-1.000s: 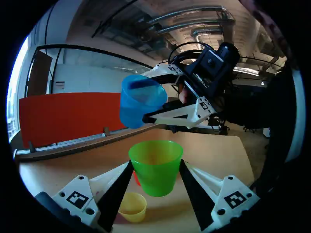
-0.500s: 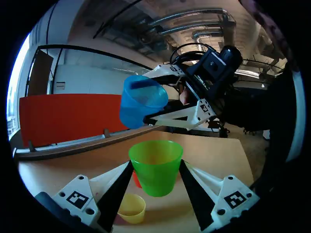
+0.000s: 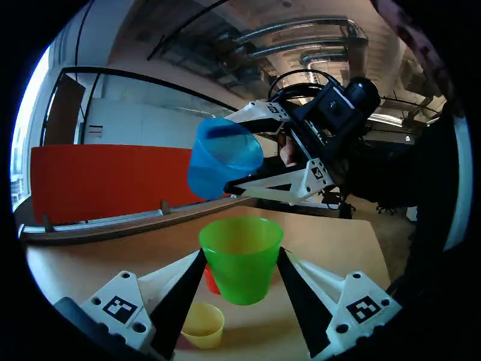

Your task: Pour water

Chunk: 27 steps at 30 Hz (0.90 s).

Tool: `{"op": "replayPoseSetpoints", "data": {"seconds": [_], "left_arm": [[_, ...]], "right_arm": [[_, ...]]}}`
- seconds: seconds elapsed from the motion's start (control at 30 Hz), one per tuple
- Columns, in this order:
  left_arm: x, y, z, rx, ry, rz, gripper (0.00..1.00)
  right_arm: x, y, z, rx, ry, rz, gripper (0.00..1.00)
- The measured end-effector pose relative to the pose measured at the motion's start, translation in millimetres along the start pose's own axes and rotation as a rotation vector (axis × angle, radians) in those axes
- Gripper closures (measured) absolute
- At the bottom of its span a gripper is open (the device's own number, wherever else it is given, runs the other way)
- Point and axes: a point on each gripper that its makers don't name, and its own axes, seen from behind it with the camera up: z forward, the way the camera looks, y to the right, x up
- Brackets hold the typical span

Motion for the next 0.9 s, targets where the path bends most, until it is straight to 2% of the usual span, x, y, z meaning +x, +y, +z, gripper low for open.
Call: {"op": "replayPoseSetpoints", "data": {"seconds": [0.3, 0.9], "left_arm": [[4.7, 0.6, 1.6, -0.005, 0.019, -0.019, 0.16], [7.5, 1.7, 1.0, -0.007, 0.025, -0.010, 0.16]], "right_arm": [[0.7, 0.4, 0.5, 0.002, -0.003, -0.018, 0.11], [-2.4, 4.4, 0.7, 0.001, -0.017, -0.056, 0.11]]}}
